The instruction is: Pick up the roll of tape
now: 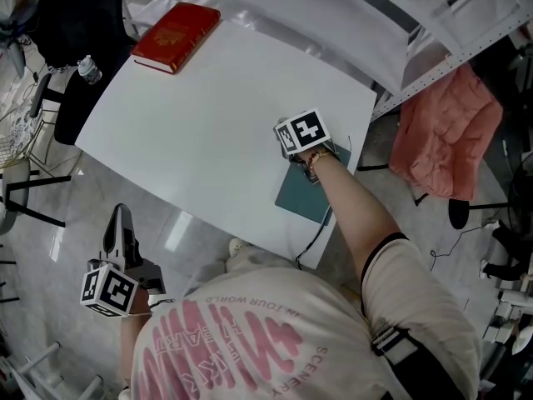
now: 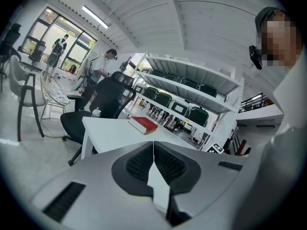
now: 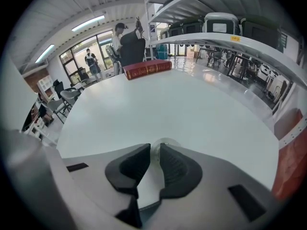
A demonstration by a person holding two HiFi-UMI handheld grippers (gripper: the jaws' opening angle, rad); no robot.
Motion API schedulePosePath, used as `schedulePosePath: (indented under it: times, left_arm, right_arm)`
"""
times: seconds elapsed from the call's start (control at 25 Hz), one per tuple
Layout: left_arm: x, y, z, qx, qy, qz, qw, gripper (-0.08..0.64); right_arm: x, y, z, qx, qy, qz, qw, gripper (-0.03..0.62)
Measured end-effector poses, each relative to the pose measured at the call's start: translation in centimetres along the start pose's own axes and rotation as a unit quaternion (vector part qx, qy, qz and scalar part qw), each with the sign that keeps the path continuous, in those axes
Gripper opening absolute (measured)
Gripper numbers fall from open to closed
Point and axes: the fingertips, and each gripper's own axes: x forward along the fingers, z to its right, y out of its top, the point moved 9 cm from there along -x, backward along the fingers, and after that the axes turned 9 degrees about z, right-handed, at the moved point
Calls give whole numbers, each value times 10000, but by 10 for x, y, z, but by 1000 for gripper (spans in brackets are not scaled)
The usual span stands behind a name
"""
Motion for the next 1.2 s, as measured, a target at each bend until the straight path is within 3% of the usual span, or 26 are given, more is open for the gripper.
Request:
schedulePosePath:
  times: [0.64,1.2]
  left_arm:
    - [9,-5,14,-8,-235,0,9997,25]
    - [30,-13,54,113,-788,-101,9968,25]
  right_arm:
    - [-33,-22,4,333,-153,1122,9930,72]
    - [-90,-30,-5,909,140,2157,9721,71]
